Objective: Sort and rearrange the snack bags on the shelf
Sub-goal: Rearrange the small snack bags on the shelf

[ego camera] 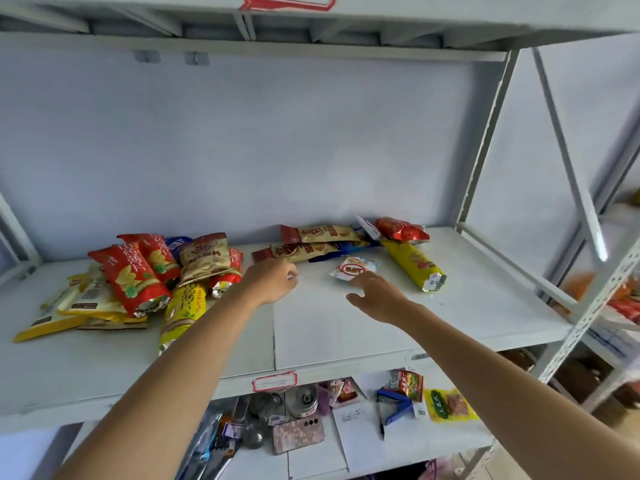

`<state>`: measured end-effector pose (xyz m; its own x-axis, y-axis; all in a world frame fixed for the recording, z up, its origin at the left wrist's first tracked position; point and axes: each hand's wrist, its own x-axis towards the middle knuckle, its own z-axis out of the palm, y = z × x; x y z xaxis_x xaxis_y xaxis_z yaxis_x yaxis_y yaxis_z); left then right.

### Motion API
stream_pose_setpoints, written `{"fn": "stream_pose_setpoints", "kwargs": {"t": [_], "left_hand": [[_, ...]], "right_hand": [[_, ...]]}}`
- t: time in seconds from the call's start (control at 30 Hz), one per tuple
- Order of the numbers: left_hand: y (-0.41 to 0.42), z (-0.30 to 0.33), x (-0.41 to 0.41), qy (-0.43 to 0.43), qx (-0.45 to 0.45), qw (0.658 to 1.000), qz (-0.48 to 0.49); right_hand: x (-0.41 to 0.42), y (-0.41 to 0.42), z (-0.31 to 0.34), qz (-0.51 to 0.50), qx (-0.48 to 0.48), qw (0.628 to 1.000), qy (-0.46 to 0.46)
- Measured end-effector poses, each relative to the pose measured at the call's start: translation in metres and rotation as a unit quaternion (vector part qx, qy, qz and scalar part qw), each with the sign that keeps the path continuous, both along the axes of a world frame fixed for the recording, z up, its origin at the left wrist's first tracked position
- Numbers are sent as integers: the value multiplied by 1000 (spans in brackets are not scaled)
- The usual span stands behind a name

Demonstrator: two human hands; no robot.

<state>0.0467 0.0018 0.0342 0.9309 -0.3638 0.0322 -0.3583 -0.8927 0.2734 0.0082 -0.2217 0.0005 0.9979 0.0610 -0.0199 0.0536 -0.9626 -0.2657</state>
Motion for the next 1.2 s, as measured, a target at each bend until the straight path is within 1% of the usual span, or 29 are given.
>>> {"fn": "stream_pose_setpoints", "kwargs": {"t": [0.1,0.2,0.4,0.57,0.7,0.8,0.83,0.9,1.0,1.07,1.13,1.17,1.2], "left_hand": [[-32,-10,11,15,-12,1000,10],[-58,-20,23,32,0,999,29],[-99,-31,42,46,5,995,83],[-109,-41,41,66,-42,988,132],[-107,-46,31,80,-58,983,152],[-99,-48,25,76,-50,983,162],[-96,-49,23,75,-40,983,163],[-88,-52,20,76,-26,982,169],[-77,-56,16,81,-27,979,185],[-71,-59,14,82,-19,977,195],[-67,-62,15,83,-15,976,200],[-67,-62,15,83,-21,976,200],[-67,-61,16,83,-34,976,200]], "right_hand": [[17,-40,-10,0,14,1000,-2],[38,-74,-24,6,11,1000,-9],[90,-114,-51,57,-43,997,-17],[125,-124,-71,106,-110,986,-62],[144,-122,-86,168,-226,955,-97],[161,-114,-87,230,-338,904,-122],[165,-111,-86,244,-365,889,-131],[174,-104,-89,255,-389,874,-142],[179,-96,-100,259,-387,872,-148],[177,-93,-109,268,-354,883,-155],[173,-94,-113,269,-270,913,-147],[170,-95,-112,258,-194,938,-128],[166,-97,-108,240,-99,960,-104]]}}
